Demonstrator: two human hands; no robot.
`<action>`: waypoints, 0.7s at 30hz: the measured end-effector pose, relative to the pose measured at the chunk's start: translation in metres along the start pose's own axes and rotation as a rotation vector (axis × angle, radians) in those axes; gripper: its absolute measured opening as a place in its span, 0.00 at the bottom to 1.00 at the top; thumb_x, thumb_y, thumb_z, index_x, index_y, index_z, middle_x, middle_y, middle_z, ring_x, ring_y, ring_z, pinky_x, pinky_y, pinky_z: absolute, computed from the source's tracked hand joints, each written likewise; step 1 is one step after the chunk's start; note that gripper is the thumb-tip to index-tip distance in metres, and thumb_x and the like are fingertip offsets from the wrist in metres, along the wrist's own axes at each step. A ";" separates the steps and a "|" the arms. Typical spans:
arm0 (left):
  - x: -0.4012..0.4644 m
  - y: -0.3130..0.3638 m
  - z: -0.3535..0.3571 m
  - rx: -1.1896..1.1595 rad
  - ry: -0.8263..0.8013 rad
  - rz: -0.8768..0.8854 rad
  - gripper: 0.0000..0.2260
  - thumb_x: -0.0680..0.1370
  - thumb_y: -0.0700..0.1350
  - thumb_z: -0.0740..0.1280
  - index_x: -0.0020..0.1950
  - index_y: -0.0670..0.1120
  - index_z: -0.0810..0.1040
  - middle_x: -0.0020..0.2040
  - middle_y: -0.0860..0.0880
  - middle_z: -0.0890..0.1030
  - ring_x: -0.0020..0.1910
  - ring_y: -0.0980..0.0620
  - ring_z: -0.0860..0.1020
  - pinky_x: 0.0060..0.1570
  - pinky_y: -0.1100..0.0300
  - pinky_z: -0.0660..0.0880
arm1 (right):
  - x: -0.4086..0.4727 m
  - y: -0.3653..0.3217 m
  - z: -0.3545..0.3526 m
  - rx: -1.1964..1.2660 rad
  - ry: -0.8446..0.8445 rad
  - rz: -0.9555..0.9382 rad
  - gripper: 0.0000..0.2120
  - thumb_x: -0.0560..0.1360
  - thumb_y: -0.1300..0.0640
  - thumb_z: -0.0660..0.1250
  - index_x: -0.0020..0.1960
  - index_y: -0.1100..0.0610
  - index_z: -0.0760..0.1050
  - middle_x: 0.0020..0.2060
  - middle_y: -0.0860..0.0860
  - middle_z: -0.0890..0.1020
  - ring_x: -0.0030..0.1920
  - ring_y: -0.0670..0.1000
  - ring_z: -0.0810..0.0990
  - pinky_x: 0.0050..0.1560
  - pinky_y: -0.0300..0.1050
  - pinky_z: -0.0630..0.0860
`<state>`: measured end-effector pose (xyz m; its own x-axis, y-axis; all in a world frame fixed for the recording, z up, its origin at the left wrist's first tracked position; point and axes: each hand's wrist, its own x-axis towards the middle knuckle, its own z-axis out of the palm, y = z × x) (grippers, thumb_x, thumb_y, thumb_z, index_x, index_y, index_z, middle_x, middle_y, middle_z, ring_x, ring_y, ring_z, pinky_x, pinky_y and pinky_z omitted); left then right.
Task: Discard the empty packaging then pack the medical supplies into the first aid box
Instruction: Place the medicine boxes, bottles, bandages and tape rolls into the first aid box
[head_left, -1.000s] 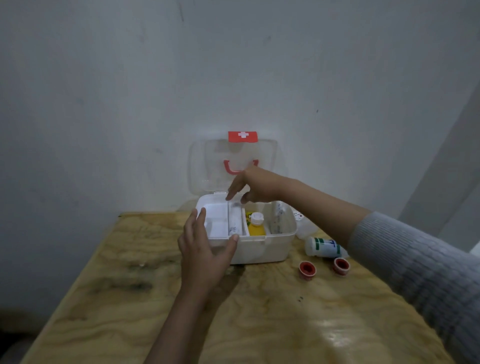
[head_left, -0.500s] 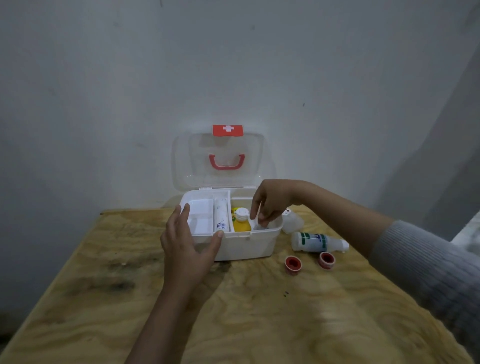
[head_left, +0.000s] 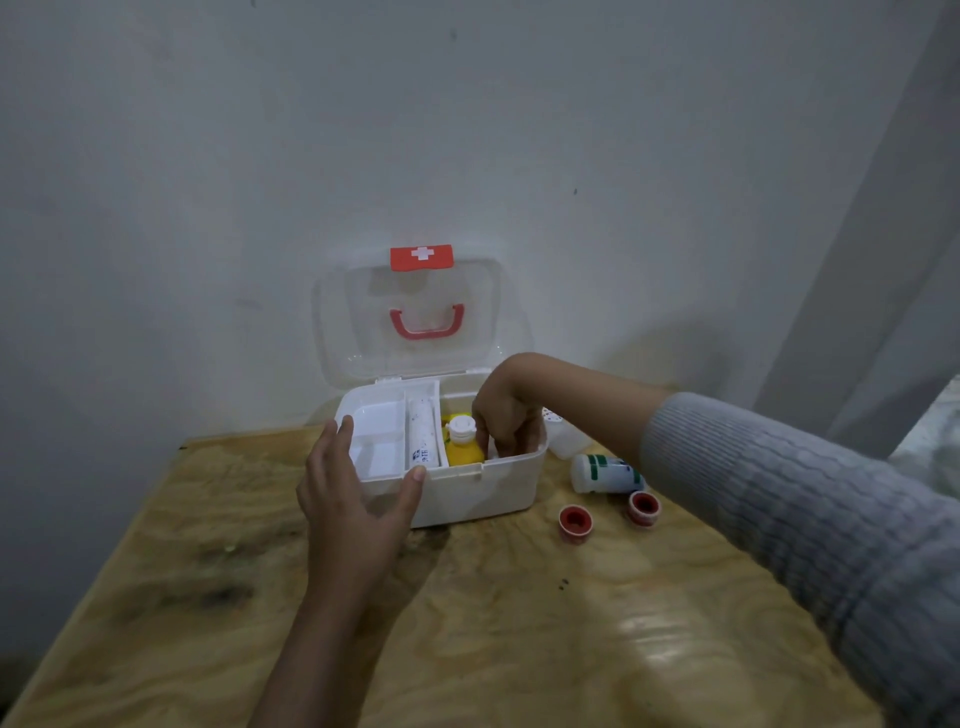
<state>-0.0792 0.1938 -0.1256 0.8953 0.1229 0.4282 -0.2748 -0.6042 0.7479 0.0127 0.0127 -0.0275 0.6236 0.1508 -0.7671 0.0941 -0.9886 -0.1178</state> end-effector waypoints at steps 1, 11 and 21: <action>0.000 0.000 0.000 -0.001 -0.002 0.001 0.38 0.70 0.58 0.69 0.74 0.57 0.54 0.76 0.53 0.56 0.72 0.48 0.56 0.64 0.45 0.64 | -0.001 0.000 0.000 0.016 -0.005 -0.005 0.21 0.76 0.69 0.60 0.67 0.57 0.69 0.41 0.52 0.79 0.38 0.51 0.79 0.34 0.38 0.80; 0.000 -0.002 -0.001 -0.005 -0.003 0.010 0.38 0.69 0.59 0.69 0.74 0.58 0.53 0.76 0.53 0.56 0.72 0.47 0.56 0.65 0.44 0.64 | -0.032 0.011 -0.013 0.316 0.093 -0.077 0.12 0.77 0.68 0.60 0.60 0.65 0.74 0.41 0.61 0.80 0.36 0.55 0.83 0.36 0.44 0.83; -0.001 0.002 -0.002 -0.029 -0.013 0.004 0.39 0.67 0.63 0.65 0.74 0.57 0.55 0.76 0.52 0.56 0.72 0.47 0.56 0.65 0.45 0.64 | -0.049 0.018 -0.022 0.182 0.305 -0.040 0.13 0.72 0.64 0.69 0.56 0.66 0.75 0.43 0.57 0.82 0.39 0.51 0.81 0.46 0.50 0.81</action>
<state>-0.0817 0.1941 -0.1236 0.8986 0.1105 0.4246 -0.2879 -0.5818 0.7607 0.0007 -0.0121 0.0217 0.8280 0.1544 -0.5390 -0.0001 -0.9613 -0.2755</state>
